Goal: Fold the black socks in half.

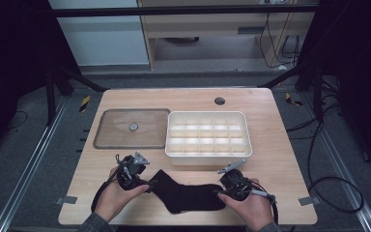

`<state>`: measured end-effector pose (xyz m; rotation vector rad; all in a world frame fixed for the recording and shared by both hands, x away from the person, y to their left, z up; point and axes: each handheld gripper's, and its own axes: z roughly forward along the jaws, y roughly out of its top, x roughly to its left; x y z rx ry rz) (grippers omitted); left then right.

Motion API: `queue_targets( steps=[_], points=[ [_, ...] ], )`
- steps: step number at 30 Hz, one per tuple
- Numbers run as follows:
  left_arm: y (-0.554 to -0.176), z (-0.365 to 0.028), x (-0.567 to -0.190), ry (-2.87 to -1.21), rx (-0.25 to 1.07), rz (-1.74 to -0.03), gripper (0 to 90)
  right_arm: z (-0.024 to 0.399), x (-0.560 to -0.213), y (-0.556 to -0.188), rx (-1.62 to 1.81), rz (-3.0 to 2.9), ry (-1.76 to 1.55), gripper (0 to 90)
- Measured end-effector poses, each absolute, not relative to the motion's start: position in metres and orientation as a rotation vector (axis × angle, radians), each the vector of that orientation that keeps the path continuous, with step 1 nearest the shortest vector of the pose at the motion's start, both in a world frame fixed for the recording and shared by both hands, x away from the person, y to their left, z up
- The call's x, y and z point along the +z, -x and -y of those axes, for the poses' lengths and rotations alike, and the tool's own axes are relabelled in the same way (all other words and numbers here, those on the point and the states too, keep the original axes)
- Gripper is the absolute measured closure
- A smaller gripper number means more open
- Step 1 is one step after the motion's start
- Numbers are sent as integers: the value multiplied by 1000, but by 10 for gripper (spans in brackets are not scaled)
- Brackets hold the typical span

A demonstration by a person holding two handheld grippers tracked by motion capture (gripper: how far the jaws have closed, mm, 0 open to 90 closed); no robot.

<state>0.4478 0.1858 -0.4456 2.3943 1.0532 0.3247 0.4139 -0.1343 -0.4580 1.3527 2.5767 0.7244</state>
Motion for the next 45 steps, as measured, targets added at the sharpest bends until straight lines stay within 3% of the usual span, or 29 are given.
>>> queue_targets(
  steps=[16,34,45],
  points=[
    [-453,-176,-458,-2538,258,-1032,579,128,-465,-412,671,-2620,-1274,651],
    [-454,-171,-466,-2591,217,-1044,645,130,-462,-411,697,-2622,-1278,647],
    [-452,-167,-466,-2612,218,-1016,743,131,-460,-408,709,-2606,-1291,604]
  ],
)
